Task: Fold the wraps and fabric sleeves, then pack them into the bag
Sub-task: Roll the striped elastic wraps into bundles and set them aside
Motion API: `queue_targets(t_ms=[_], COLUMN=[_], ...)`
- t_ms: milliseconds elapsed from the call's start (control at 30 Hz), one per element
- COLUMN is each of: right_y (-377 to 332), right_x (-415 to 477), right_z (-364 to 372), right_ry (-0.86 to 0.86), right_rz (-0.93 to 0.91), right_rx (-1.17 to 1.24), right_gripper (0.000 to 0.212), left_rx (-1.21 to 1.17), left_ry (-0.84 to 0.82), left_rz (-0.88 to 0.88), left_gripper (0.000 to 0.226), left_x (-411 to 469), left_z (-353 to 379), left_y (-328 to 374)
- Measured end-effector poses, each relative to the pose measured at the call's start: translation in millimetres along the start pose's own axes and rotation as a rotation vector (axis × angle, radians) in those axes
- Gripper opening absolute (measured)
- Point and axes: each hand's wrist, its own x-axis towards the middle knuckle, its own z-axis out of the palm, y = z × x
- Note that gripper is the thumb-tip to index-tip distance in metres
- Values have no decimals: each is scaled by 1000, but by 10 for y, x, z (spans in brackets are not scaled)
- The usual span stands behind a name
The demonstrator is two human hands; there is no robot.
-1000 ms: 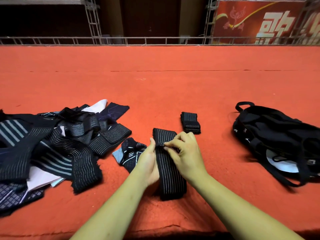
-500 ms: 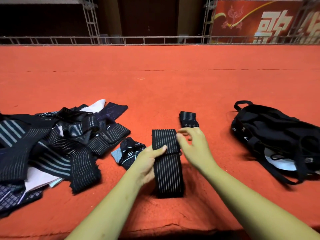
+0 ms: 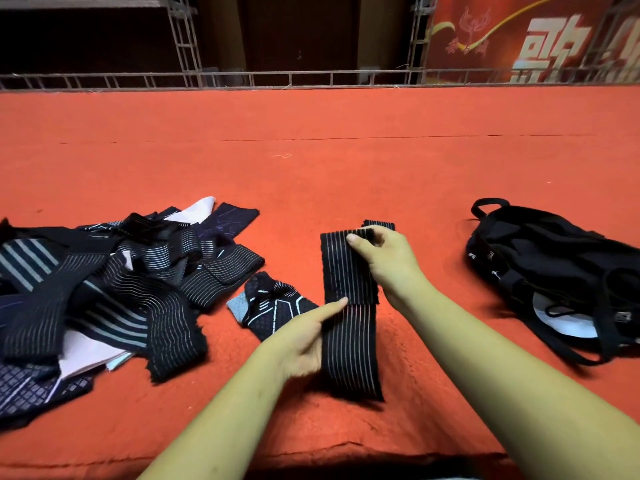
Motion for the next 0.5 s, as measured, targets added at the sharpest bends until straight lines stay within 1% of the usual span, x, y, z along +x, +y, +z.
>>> queue_targets(t_ms=[100, 200, 367, 500], right_y=[-61, -37, 124, 398], right_x=[-17, -108, -449, -620], right_z=[-23, -102, -147, -131], right_ry=[-14, -74, -156, -179], right_rz=[-62, -83, -37, 48], right_rx=[77, 110, 105, 71], right_gripper=[10, 10, 11, 12], left_rx=[-16, -145, -316, -387], left_ry=[70, 117, 150, 145], left_rz=[-39, 12, 112, 142], left_gripper=[34, 40, 48, 76], left_x=[59, 101, 135, 198], left_z=[-43, -14, 4, -38], left_y=[37, 118, 227, 197])
